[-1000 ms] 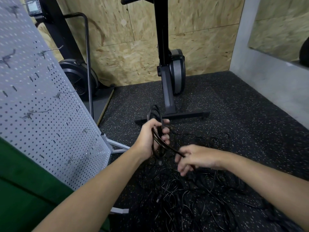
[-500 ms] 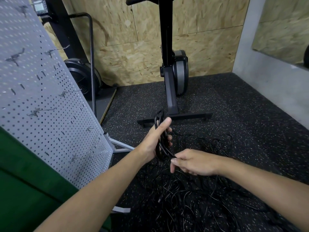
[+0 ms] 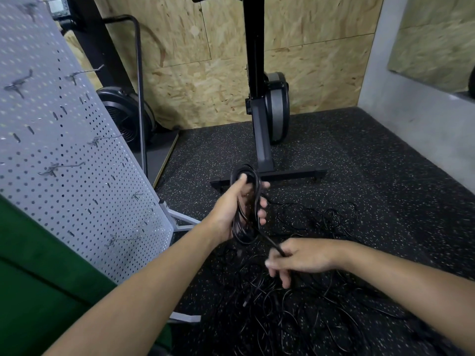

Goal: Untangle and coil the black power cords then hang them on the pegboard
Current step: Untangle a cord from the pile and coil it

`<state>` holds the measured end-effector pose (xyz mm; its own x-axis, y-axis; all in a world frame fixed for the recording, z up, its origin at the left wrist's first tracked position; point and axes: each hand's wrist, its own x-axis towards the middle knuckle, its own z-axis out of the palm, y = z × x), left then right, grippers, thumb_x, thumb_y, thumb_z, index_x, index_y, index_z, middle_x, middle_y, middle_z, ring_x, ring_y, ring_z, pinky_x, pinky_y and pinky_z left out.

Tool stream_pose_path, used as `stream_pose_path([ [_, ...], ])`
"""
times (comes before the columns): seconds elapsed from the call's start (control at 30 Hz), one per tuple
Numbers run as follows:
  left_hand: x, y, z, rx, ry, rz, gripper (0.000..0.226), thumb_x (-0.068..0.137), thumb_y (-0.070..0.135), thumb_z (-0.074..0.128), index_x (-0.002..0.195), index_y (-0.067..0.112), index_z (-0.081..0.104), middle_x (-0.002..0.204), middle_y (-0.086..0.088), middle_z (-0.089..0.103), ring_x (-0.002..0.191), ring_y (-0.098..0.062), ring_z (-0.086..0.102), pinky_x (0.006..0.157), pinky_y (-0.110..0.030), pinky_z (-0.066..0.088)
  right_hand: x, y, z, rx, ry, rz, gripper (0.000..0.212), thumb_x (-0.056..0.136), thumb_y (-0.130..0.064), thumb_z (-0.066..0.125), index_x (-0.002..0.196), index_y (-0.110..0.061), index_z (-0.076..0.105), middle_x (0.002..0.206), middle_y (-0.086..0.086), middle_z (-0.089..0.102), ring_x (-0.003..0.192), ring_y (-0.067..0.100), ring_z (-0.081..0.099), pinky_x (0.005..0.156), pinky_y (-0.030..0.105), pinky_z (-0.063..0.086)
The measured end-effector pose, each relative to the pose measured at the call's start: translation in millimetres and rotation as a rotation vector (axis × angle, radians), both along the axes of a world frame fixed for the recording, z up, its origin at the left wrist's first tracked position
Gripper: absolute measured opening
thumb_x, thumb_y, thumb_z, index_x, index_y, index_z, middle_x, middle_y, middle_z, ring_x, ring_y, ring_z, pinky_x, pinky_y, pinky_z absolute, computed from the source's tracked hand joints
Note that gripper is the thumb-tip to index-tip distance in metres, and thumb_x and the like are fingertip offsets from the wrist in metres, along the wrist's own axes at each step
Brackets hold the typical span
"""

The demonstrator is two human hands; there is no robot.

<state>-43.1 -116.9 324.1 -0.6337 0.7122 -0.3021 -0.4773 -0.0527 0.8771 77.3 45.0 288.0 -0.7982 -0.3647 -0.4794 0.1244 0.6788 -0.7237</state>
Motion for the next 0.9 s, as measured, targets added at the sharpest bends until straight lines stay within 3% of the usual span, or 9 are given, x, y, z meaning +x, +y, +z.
stream_pose_path([
  [0.1,-12,-6,11,0.152,-0.084,0.039,0.065,0.109,0.055,0.033,0.14,0.005,0.06,0.078,-0.008,0.054,0.055,-0.017,0.049,0.056,-0.029,0.048,5,13,-21,0.185,-0.083,0.111,0.024,0.104,-0.042,0.059,0.106,-0.025,0.075,0.112,-0.01,0.077,0.099,-0.003,0.065,0.092,0.021,0.043],
  [0.2,-18,-14,16,0.155,-0.112,-0.048,0.066,0.108,0.056,0.031,0.141,0.007,0.059,0.076,-0.006,0.052,0.052,-0.015,0.046,0.054,-0.028,0.047,9,24,-32,0.285,-0.153,0.085,0.033,0.108,-0.043,0.052,0.1,-0.024,0.078,0.111,-0.013,0.076,0.101,-0.002,0.063,0.101,0.022,0.04],
  [0.23,-17,-16,15,0.115,-0.114,-0.111,0.067,0.107,0.057,0.03,0.141,0.007,0.059,0.076,-0.006,0.051,0.052,-0.015,0.046,0.053,-0.027,0.047,8,26,-33,0.286,-0.167,0.055,0.039,0.11,-0.043,0.047,0.093,-0.024,0.076,0.098,-0.011,0.077,0.096,0.001,0.066,0.101,0.023,0.042],
  [0.3,-14,-19,13,-0.004,-0.087,-0.283,0.07,0.106,0.06,0.03,0.141,0.007,0.06,0.077,-0.007,0.05,0.051,-0.015,0.045,0.053,-0.027,0.047,3,27,-32,0.368,-0.137,0.0,0.042,0.111,-0.043,0.042,0.083,-0.023,0.066,0.072,-0.007,0.068,0.074,0.01,0.063,0.08,0.025,0.046],
  [0.37,-8,-19,10,-0.146,-0.021,-0.442,0.073,0.105,0.063,0.031,0.14,0.007,0.061,0.076,-0.006,0.049,0.051,-0.014,0.044,0.053,-0.027,0.045,-5,29,-28,0.505,-0.055,-0.028,0.043,0.111,-0.042,0.043,0.077,-0.019,0.057,0.071,-0.002,0.059,0.065,0.016,0.054,0.065,0.03,0.043],
  [0.43,-3,-16,5,-0.313,0.062,-0.513,0.075,0.104,0.067,0.036,0.139,0.006,0.063,0.075,-0.005,0.05,0.052,-0.014,0.042,0.052,-0.027,0.042,-11,33,-22,0.565,-0.015,-0.062,0.04,0.109,-0.04,0.047,0.079,-0.016,0.059,0.077,0.002,0.061,0.069,0.02,0.06,0.067,0.031,0.048],
  [0.5,0,-14,0,-0.481,0.125,-0.511,0.078,0.1,0.072,0.04,0.135,0.007,0.065,0.074,-0.004,0.052,0.053,-0.015,0.042,0.053,-0.026,0.04,-13,38,-14,0.469,-0.037,-0.15,0.028,0.101,-0.032,0.051,0.084,-0.013,0.06,0.07,0.004,0.059,0.06,0.02,0.056,0.063,0.031,0.046],
  [0.63,0,-11,-13,-0.68,0.202,-0.403,0.082,0.086,0.085,0.052,0.118,0.012,0.072,0.077,-0.004,0.06,0.054,-0.014,0.049,0.056,-0.028,0.042,-14,45,1,-0.067,-0.174,-0.453,0.023,0.095,-0.008,0.038,0.09,-0.007,0.06,0.06,-0.006,0.046,0.054,0.011,0.037,0.054,0.025,0.035],
  [0.9,17,3,-24,-0.499,0.087,-0.354,0.074,0.089,0.087,0.04,0.104,0.02,0.067,0.086,-0.003,0.068,0.071,-0.016,0.06,0.061,-0.028,0.047,-13,40,22,-0.21,-0.035,-0.516,0.03,0.113,-0.019,0.04,0.099,-0.005,0.063,0.064,-0.003,0.052,0.055,0.009,0.048,0.052,0.021,0.044],
])
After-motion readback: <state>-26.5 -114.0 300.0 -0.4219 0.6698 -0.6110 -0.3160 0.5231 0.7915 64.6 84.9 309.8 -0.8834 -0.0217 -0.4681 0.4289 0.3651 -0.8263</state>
